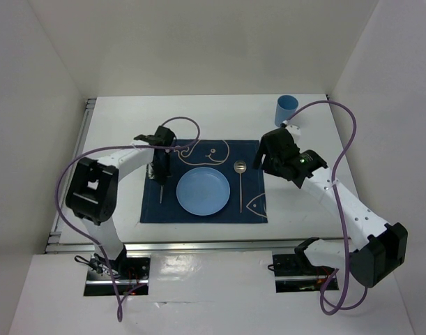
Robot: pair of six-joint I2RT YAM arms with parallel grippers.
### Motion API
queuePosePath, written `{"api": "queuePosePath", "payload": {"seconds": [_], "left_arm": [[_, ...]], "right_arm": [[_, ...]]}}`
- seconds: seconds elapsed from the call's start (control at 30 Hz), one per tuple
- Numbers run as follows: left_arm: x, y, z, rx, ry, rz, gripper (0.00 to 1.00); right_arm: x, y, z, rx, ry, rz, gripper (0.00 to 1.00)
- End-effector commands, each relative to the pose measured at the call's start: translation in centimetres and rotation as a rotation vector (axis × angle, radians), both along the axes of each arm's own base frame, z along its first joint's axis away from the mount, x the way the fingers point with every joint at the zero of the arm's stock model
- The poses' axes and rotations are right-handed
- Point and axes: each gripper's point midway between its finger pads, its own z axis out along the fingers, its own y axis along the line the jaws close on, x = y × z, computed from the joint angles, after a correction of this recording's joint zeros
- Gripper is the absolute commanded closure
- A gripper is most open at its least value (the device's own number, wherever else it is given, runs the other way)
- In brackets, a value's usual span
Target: Set the dinner table for one person
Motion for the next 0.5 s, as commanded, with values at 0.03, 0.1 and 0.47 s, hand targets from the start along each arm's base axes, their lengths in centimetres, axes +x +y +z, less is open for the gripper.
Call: {"api": "queuePosePath", "payload": {"seconds": [0.03,0.1,0.47], "left_arm": [[0.0,2.0,-2.2,0.145,0.052,0.11,1.0],[-0.2,2.1,-3.2,0.153,0.072,0.109,1.0],[0.3,1.7,-3.1,0.139,0.077,0.005,0.62]], "right_arm": [[0.3,-1.2,0.3,-0.033,-0.026,-0.034,0.19],[0.4,-1.3,0.0,-0.044,-0.021,-0.04,0.19],[0.3,-1.4,-0.3,-0.055,-0.013,-0.033,0.19]]}}
